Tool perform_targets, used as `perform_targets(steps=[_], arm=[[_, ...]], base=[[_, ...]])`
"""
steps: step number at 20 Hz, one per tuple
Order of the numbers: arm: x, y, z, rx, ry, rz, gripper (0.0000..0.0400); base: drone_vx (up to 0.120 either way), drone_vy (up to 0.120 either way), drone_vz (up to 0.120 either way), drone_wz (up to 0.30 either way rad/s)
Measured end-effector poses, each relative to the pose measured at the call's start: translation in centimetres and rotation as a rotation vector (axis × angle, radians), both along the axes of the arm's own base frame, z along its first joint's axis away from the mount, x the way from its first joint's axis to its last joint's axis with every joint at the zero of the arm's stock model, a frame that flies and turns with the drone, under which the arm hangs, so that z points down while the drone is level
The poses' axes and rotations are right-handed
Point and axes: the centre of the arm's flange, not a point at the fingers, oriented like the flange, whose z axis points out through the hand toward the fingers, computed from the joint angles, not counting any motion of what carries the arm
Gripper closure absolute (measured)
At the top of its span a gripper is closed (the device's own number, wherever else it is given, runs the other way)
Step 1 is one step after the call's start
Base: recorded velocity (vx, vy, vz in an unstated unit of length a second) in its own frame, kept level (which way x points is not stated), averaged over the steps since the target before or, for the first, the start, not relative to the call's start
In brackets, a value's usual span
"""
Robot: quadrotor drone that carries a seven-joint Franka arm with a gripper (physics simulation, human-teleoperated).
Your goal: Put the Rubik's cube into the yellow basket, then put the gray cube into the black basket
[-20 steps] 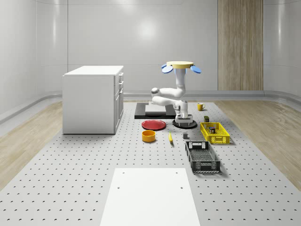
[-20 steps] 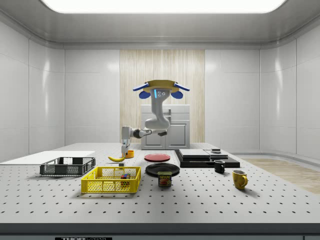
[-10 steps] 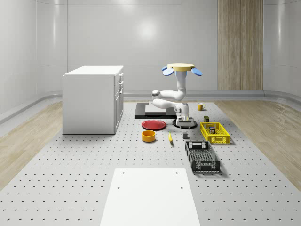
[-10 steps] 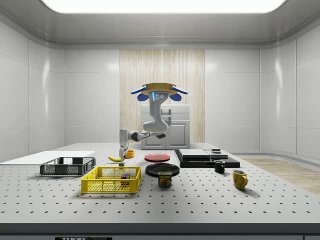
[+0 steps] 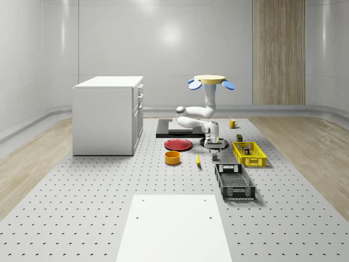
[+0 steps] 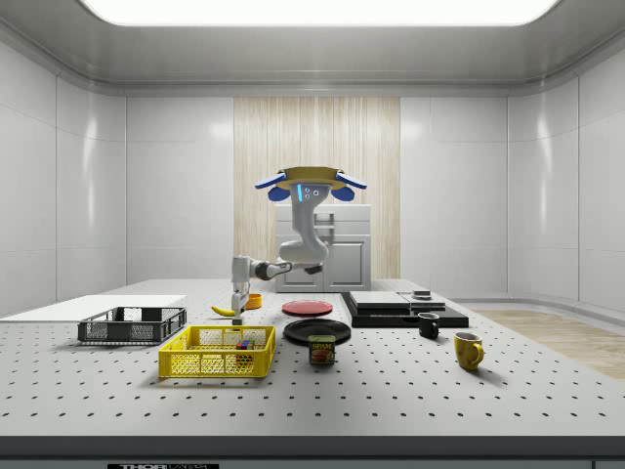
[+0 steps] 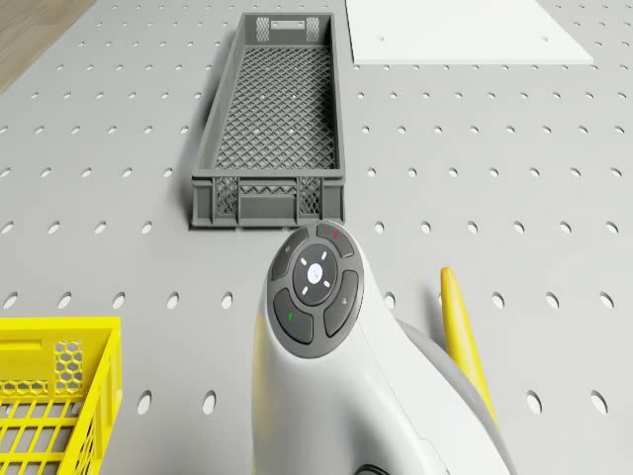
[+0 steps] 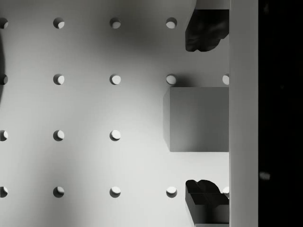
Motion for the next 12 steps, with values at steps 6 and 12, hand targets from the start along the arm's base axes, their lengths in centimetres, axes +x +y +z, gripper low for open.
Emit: perform_targets(steps=[6,12], arm=[[0.2,0.0,2.0,0.000,0.000,0.000,0.0000],[0.9,0.0,3.0,0.000,0.000,0.000,0.0000]], base=[[0.000,0.000,0.000,0.000],[0.000,0.000,0.000,0.000]])
